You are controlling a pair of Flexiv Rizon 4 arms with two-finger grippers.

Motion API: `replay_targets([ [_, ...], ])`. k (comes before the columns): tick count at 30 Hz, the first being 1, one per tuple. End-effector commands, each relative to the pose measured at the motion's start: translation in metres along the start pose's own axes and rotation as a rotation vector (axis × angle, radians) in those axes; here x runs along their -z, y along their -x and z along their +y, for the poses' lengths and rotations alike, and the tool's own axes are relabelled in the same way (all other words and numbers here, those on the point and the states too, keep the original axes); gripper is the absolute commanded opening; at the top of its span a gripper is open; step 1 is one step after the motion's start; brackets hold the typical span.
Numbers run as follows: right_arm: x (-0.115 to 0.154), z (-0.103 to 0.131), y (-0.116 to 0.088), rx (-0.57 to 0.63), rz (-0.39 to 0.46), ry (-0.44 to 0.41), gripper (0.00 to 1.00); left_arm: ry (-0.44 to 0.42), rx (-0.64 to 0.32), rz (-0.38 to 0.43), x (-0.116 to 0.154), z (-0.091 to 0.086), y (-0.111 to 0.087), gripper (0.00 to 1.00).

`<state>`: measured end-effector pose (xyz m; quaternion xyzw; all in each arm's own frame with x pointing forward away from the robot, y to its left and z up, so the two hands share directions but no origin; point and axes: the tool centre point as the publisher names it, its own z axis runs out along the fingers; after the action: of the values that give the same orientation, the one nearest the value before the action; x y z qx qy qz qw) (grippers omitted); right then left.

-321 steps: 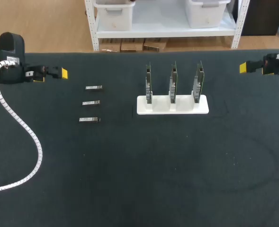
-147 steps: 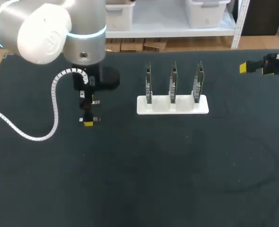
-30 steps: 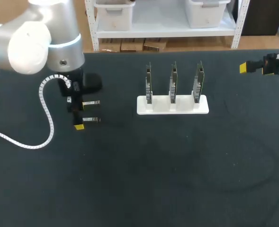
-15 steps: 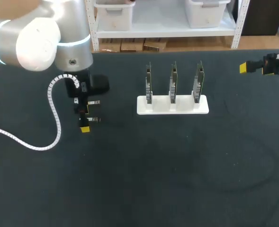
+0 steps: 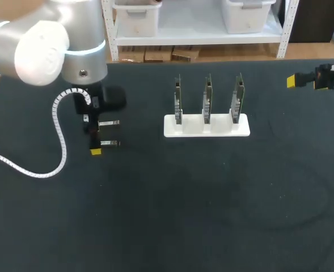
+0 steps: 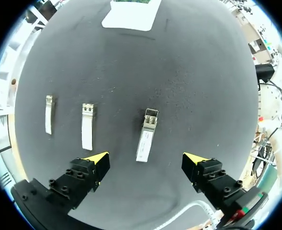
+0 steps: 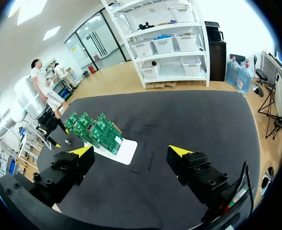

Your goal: Pick up the optical module with the left hand, and insert it into the network port with the right hand.

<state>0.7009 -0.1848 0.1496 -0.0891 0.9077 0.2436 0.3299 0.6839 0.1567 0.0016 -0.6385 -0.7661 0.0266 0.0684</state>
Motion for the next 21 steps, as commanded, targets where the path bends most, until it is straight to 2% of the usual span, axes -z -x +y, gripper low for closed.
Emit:
replay_targets([
  [1, 0.001, 0.001, 0.0, -0.001, 0.0, -0.004, 1.0, 0.006, -0.012, -0.018, 0.001, 0.002, -0.001, 1.0],
  [6, 0.001, 0.001, 0.0, -0.001, 0.0, -0.004, 1.0, -0.003, -0.018, -0.043, -0.008, 0.008, 0.003, 1.0],
  [14, 0.001, 0.001, 0.0, -0.001, 0.0, -0.004, 1.0, -0.023, -0.015, -0.037, -0.016, 0.012, 0.004, 1.0],
  [21, 0.001, 0.001, 0.0, -0.001, 0.0, -0.004, 1.0, -0.003, -0.017, -0.042, -0.012, 0.011, 0.009, 1.0],
])
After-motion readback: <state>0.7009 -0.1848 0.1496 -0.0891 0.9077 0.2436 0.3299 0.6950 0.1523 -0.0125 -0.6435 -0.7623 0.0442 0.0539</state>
